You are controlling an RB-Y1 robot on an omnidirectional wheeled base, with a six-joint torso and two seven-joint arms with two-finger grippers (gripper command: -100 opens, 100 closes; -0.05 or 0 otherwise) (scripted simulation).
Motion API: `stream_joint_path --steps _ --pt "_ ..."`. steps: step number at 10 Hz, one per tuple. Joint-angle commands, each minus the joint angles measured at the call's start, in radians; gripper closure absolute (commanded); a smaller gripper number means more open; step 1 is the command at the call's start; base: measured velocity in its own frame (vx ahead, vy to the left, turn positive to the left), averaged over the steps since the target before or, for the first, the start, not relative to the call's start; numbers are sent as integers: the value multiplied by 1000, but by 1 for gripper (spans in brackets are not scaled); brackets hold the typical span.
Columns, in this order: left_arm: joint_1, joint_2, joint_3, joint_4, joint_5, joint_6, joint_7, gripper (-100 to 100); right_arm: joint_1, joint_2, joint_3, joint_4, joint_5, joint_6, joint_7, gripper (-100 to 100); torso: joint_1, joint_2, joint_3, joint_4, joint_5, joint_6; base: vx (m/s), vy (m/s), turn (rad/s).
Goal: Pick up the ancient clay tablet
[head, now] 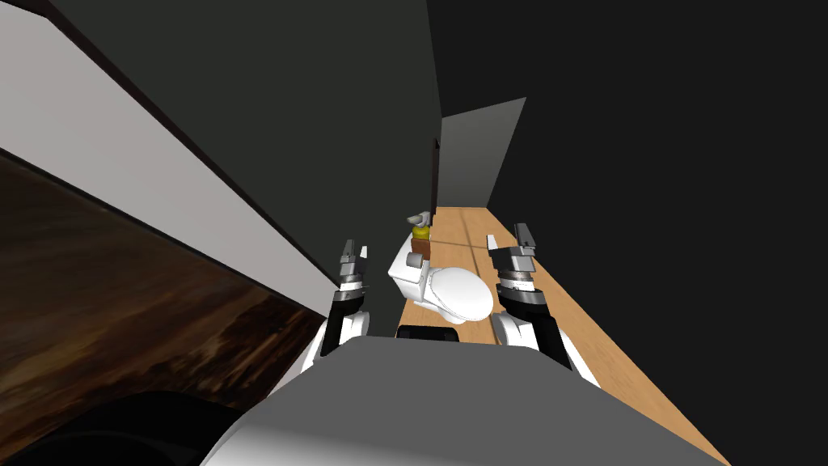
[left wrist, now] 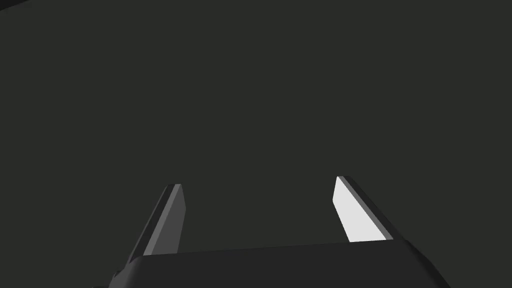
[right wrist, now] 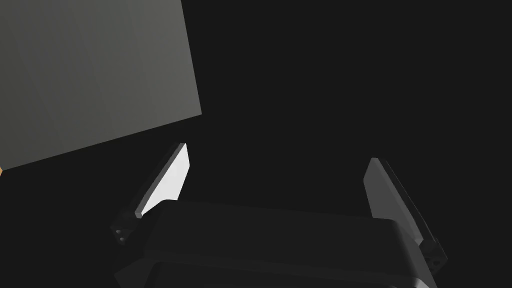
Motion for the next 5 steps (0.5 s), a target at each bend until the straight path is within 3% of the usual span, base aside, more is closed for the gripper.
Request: stream_joint_path --steps 1,4,5 --pt "-37 41 2 24 -10 46 1 -100 0 0 0 0 0 0 0 0 0 0 0 0 0 0 -13 -8 37" --pt "-122 88 4 82 -32 141 3 -100 0 0 0 0 0 0 0 0 -1 1 1 0 0 0 -24 -22 33" --pt "-127 88 4 82 -32 159 3 -100 0 0 0 0 0 0 0 0 -1 1 1 0 0 0 -16 -21 10"
